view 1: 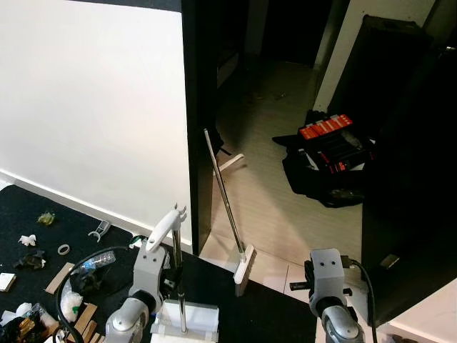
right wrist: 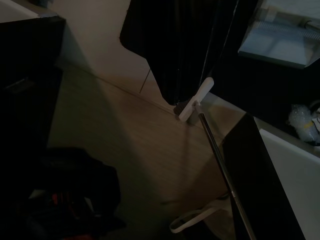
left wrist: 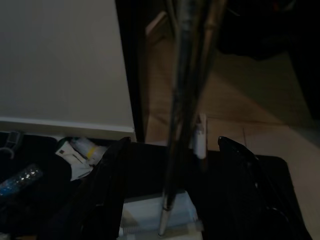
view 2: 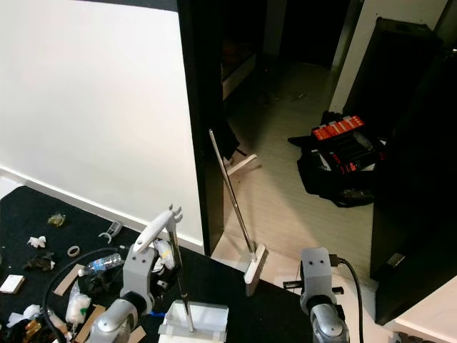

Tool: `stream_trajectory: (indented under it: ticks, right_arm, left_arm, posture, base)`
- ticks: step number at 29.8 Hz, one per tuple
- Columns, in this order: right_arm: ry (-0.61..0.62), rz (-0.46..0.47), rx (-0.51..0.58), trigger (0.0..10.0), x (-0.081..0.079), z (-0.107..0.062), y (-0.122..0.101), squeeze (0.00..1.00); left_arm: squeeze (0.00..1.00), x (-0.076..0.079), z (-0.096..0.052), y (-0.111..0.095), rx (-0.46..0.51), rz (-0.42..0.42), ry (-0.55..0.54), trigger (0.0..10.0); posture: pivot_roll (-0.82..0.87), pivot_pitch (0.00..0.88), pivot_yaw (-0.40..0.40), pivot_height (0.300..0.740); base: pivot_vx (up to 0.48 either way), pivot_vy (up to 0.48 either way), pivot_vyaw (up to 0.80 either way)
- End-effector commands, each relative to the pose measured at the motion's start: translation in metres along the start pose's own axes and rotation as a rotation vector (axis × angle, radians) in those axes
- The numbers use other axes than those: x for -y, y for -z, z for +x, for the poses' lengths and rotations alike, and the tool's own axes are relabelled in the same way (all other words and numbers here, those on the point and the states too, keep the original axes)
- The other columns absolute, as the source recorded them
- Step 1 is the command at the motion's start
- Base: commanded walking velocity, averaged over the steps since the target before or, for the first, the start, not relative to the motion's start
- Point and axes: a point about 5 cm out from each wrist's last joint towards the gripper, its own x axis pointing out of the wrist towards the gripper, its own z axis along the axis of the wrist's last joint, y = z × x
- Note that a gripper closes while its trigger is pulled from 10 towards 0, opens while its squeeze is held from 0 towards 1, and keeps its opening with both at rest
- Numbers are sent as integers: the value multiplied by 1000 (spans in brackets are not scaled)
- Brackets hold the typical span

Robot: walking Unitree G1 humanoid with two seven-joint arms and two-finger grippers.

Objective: Sweep floor

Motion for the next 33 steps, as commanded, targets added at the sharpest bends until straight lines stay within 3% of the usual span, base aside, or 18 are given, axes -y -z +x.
stream_trajectory:
  ticks: [1,2,17,19,20,21,22,23,30,31,33]
  right_arm:
    - [3,10,-37,10000,1,-6,9,0]
    - [2,9,-38,10000,0,-6,9,0]
    - [-2,12,-44,10000,-2,-5,10,0]
    - [0,14,-45,10000,-2,-5,10,0]
    - [0,15,-46,10000,-2,-5,10,0]
    - [-1,15,-46,10000,-3,-5,10,0]
    - [-1,15,-46,10000,-3,-5,10,0]
    - [-2,17,-47,10000,-4,-5,10,0]
    - [1,20,-47,10000,-4,-4,9,0]
    - [1,21,-47,10000,-5,-4,9,0]
    - [1,22,-48,10000,-5,-4,9,0]
  left_arm:
    - [0,-4,-3,6,-23,6,-8,3451]
    - [0,-3,-3,5,-18,3,-7,0]
    - [0,-3,-1,6,-7,-18,-6,0]
    - [0,-5,-2,5,-3,-7,-24,471]
    - [0,-5,-2,5,-3,-4,-28,2275]
    - [0,-6,-2,5,-2,0,-34,8314]
    - [0,-6,-2,5,-2,0,-34,8314]
    - [0,-6,-1,3,2,43,-47,10000]
    - [0,-2,-4,-8,61,75,-51,10000]
    - [1000,0,-5,-9,73,66,-34,10000]
    - [1000,2,-7,-8,78,48,-13,10000]
  posture:
    - [-60,174,-41,740]
    - [-60,174,-41,740]
    - [-54,169,-38,740]
    - [-52,167,-37,740]
    - [-49,166,-36,740]
    - [-49,166,-36,740]
    - [-49,166,-36,740]
    - [-46,162,-34,740]
    - [-36,157,-24,740]
    - [-36,157,-24,740]
    - [-29,155,-22,740]
  base:
    - [0,0,0]
    - [0,0,0]
    - [0,0,0]
    - [0,0,0]
    - [0,0,0]
    - [0,0,0]
    - [0,0,0]
    - [0,0,0]
    - [0,0,0]
    - [0,0,0]
    - [0,0,0]
